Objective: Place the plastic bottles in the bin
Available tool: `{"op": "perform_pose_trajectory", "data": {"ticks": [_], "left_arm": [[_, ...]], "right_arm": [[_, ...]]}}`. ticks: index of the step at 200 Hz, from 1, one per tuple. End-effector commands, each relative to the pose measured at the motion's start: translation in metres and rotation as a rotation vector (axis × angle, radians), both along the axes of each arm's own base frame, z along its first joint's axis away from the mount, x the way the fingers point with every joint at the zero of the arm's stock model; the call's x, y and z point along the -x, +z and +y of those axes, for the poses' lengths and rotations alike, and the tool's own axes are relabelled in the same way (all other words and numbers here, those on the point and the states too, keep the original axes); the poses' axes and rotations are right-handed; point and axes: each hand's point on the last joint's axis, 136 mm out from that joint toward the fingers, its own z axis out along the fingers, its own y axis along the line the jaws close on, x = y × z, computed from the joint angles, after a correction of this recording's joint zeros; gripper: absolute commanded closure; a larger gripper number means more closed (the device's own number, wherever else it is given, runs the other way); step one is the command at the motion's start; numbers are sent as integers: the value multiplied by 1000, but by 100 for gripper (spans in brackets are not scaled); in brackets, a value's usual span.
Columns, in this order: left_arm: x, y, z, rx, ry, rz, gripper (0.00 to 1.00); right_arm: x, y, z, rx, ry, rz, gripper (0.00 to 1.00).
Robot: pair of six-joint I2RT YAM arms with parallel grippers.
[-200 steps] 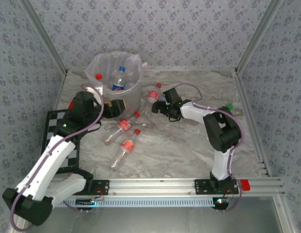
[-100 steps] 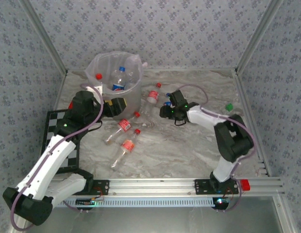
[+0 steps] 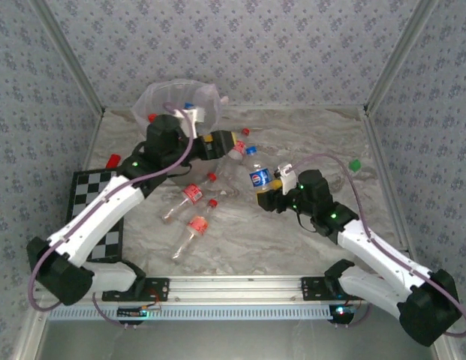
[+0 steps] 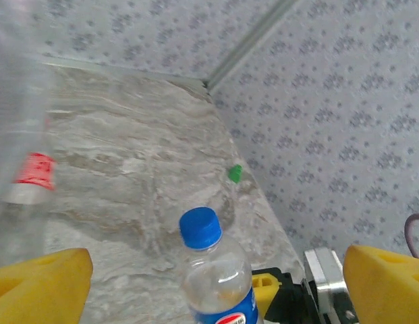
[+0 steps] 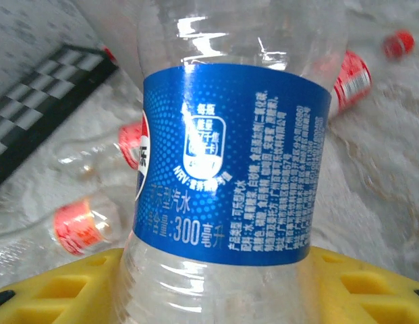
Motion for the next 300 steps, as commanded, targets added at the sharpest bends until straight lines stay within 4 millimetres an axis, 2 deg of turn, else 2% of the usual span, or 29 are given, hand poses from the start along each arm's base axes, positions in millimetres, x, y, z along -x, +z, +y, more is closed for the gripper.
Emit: {"op": "perform_pose_trajectory", "data": {"ticks": [1,14,35,76,120,159,175,181,197,204,221,241,259,272,287,300], "left_arm": [[1,12,-24,27,-49,-27,5],[1,12,-29,27,-52,-28,6],[0,8,-33,34,-53,-16,13],[8,-8,-47,10,-102,33,26],[9,-11,-50,-7,-115,34,53],[4,-6,-47,-39,-94,9,70],[1,-1,-47,-52,-96,-8,73],[0,3,-46,-58,-95,-18,74],[-7,13,-41,-77,-85,-49,77],[-11,22,-37,-80,-79,-69,77],[-21,47,-24,-100,-58,-129,79],[-37,80,4,-118,1,-208,81],[-51,107,40,-131,81,-270,83],[-61,125,73,-141,168,-312,86],[-73,137,109,-143,284,-345,92],[-81,140,127,-173,348,-367,97]], "right_arm": [[13,36,19,-74,126,-144,57],[17,46,23,-93,142,-171,59],[23,57,29,-116,165,-205,60],[22,66,32,-120,152,-248,60],[17,68,37,-116,144,-272,60],[16,65,38,-101,145,-264,54],[15,65,36,-89,137,-264,42],[15,67,35,-82,135,-268,34],[14,68,29,-52,112,-267,1],[13,68,26,-35,99,-264,0],[12,67,18,6,72,-256,0],[11,62,7,36,33,-235,0],[11,55,0,45,2,-214,0],[11,51,-4,44,-18,-203,0],[9,49,-8,40,-33,-193,0],[7,47,-8,39,-36,-186,0]]}}
